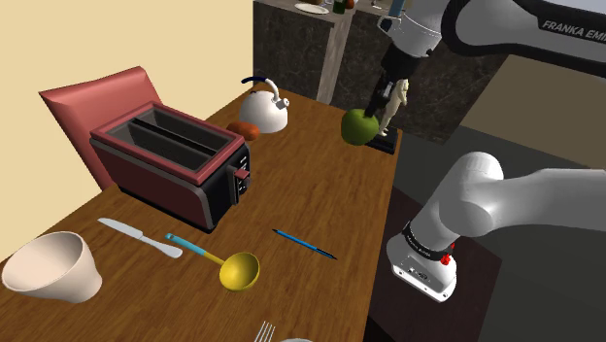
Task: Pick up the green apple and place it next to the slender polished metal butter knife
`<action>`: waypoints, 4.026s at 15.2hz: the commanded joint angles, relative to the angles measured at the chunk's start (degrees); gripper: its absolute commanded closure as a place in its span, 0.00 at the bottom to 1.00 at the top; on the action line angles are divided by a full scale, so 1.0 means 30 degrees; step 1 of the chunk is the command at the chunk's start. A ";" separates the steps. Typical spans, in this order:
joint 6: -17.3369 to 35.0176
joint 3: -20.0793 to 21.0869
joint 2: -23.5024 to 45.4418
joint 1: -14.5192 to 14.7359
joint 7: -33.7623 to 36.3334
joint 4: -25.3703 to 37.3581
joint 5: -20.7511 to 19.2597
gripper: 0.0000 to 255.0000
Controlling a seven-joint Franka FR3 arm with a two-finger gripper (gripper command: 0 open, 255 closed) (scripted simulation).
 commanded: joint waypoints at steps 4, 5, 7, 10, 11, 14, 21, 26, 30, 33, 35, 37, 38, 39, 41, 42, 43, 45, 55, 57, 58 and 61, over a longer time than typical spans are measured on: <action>0.0770 0.2347 0.0958 0.0987 0.2301 0.0244 0.1569 1.00; 0.0910 0.2815 0.1240 0.1167 0.2756 0.0408 0.1856 1.00; 0.1201 0.3747 0.1874 0.1482 0.3651 0.0805 0.2395 1.00; 0.1653 0.5113 0.2987 0.1863 0.4979 0.1567 0.3078 1.00; 0.1804 0.5563 0.3396 0.1958 0.5416 0.1865 0.3271 1.00; 0.2243 0.6900 0.4720 0.2154 0.6728 0.2884 0.3724 1.00; 0.3085 1.0062 0.8306 0.2029 0.9880 0.5969 0.3925 1.00; 0.3421 1.2469 1.1343 0.1541 1.2423 0.8768 0.3074 1.00; 0.3419 1.4550 1.4249 0.1085 1.4834 1.1403 0.1498 1.00; 0.3132 1.6125 1.6897 0.0966 1.6978 1.3670 -0.0437 1.00; 0.2711 1.7031 1.8948 0.1228 1.8556 1.5364 -0.2135 1.00; 0.2053 1.7595 2.1161 0.1989 2.0119 1.7238 -0.4030 1.00; 0.1641 1.7709 2.2274 0.2573 2.0828 1.8249 -0.4970 1.00; 0.1183 1.7739 2.3372 0.3252 2.1465 1.9314 -0.5872 1.00; 0.0174 1.7484 2.5465 0.4908 2.2459 2.1620 -0.7471 1.00; -0.0371 1.7262 2.6473 0.5826 2.2822 2.2879 -0.8176 1.00; -0.0945 1.7004 2.7472 0.6786 2.3099 2.4228 -0.8832 1.00; -0.2214 1.6421 2.9520 0.8837 2.3404 2.7302 -1.0055 1.00; 0.0469 1.6392 2.9237 0.7878 2.4017 2.4129 -1.0002 1.00; 0.0953 1.6367 2.9254 0.7754 2.4145 2.3615 -1.0056 1.00; 0.1190 1.6351 2.9270 0.7700 2.4210 2.3371 -1.0089 1.00; 0.1882 1.6288 2.9348 0.7566 2.4407 2.2683 -1.0211 1.00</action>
